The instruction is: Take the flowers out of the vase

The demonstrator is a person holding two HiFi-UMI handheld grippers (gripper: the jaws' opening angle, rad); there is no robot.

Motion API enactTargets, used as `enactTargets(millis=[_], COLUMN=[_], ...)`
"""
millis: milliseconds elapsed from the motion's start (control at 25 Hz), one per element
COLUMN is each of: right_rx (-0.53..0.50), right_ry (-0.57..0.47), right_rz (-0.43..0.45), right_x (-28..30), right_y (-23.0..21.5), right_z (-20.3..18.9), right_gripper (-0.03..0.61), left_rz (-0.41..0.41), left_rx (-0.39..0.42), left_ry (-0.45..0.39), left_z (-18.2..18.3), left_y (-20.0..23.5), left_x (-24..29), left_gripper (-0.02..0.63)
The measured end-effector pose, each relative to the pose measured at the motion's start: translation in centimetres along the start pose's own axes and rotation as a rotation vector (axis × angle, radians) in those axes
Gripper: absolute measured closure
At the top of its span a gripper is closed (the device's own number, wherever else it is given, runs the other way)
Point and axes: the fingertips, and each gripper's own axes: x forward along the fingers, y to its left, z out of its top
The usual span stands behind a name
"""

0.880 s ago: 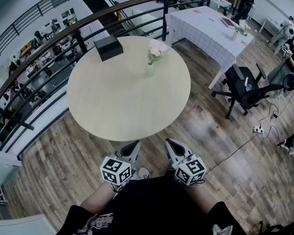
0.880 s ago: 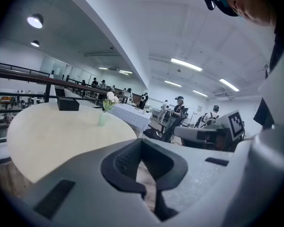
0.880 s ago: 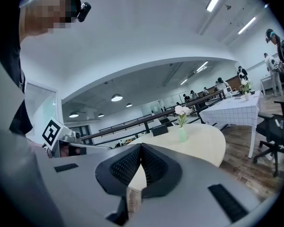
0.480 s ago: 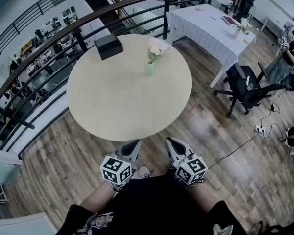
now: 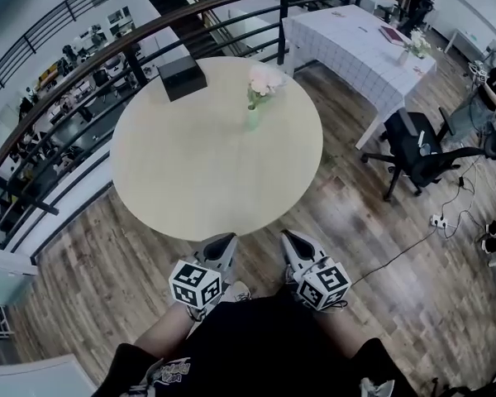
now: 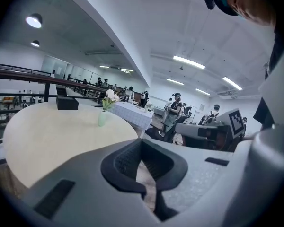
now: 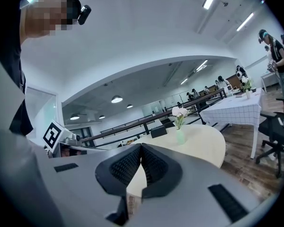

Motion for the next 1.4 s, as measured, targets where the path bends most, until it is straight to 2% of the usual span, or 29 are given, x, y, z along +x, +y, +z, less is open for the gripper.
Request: enactTargets(millis=[400,1040,1400], right_rx=[-0.03,-0.023,-0.009], right_ry=[0.043,0.076,0.099], right_rz=[0.066,0.219,0.267], right_x=[1.3,2.3,1.4], right_y=[-5.2,-12.5,-16.6], right_z=[3.1,5.5,6.3], right_gripper=[0.557,0.557,0.557], left_rz=[0.072,0.234,0.281], left_rx=[-0.047,-0.103,-0.122], left_ry=[-0.045,-0.066,-0.059], left_z=[2.5,3.6,4.1], left_y=[-0.4,-0.9,-2.8], left_x=[4.4,11.0,15.1], left_gripper=[0.607,0.607,0.607])
